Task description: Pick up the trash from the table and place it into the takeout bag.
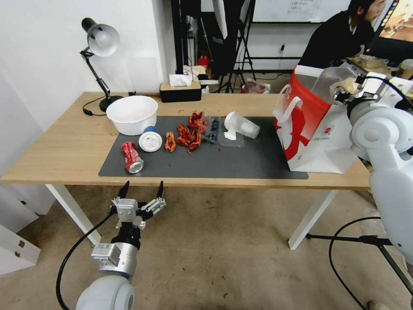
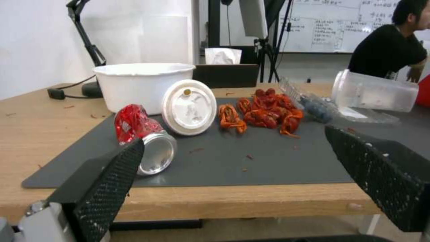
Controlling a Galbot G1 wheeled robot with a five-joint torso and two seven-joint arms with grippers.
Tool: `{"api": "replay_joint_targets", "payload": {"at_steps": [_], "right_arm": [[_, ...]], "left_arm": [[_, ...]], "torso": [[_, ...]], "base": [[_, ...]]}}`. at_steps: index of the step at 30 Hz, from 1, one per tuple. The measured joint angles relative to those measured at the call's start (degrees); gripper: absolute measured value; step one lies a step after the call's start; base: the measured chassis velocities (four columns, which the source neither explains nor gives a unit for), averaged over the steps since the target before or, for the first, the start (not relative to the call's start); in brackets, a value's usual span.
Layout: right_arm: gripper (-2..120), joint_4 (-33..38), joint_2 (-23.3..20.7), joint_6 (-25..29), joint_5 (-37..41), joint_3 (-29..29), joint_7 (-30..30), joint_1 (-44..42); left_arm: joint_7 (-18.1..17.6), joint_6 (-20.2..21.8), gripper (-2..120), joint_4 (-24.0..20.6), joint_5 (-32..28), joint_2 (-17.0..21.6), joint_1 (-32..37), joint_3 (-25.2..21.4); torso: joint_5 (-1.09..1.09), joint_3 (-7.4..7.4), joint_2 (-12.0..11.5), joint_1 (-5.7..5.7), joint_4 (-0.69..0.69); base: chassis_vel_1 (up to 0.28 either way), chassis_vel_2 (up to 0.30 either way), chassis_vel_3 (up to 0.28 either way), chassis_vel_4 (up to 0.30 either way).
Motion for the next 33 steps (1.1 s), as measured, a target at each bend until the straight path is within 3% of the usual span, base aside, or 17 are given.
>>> {"api": "replay_joint_targets", "payload": {"at_steps": [5,7,8,10,12,15,20,27,33], "right_arm": [[79,0.47,-0.24,0.28,-0.01,0.29,-0.18,0.01],[91,1.08,-0.33,4.19,-0.64,0.34,-2.31,-0.06],[91,1.08,-0.33,4.19,-0.64,0.34,-2.31,-0.06],[97,2.63,-0.42,10.67,-1.19,0.28,-6.23,-0.88],[99,3.21,-0.42,12.31,-1.24,0.28,-7.49,-1.28],[100,7.94,-0.42,21.00,-2.14,0.62,-15.10,-5.11],[100,12.49,-0.56,25.31,-4.45,1.01,-19.50,-10.54],[100,20.68,0.32,31.17,-19.94,0.15,-27.59,-25.56],[100,23.38,2.65,35.57,-30.09,-1.06,-29.53,-34.56]], "left_arm": [[0.03,-0.07,100,0.02,-0.03,0.11,-0.01,0.01],[0.04,-0.09,100,0.02,-0.06,0.16,-0.02,0.00],[0.04,-0.09,100,0.02,-0.06,0.16,-0.02,0.00],[0.05,-0.11,100,0.02,-0.09,0.16,-0.04,-0.01],[0.06,-0.12,100,0.02,-0.09,0.16,-0.05,-0.02],[0.07,-0.15,100,0.05,-0.15,0.14,-0.05,-0.06],[0.08,-0.20,100,0.10,-0.18,0.19,0.01,-0.15],[0.12,-0.25,100,0.16,-0.18,0.16,-0.05,-0.10],[0.14,-0.33,100,0.22,-0.17,0.20,-0.03,-0.16]], "torso": [[0.00,0.00,0.00,0.00,0.00],[0.00,0.00,0.00,0.00,0.00],[0.00,0.00,0.00,0.00,0.00],[0.00,0.00,0.00,0.00,0.00],[0.00,0.00,0.00,0.00,0.00],[0.00,0.00,0.00,0.00,0.01],[0.00,0.00,0.00,0.00,0.00],[0.00,0.00,0.00,-0.01,0.00],[-0.01,-0.01,0.00,-0.01,0.00]], "base": [[0.000,0.000,0.000,0.000],[0.000,0.000,0.000,0.000],[0.000,0.000,0.000,0.000],[0.000,0.000,0.000,0.000],[0.000,0.000,0.000,0.000],[0.000,0.000,0.000,0.000],[0.000,0.000,0.000,0.000],[0.000,0.000,0.000,0.000],[0.000,0.000,0.000,0.000]]}}
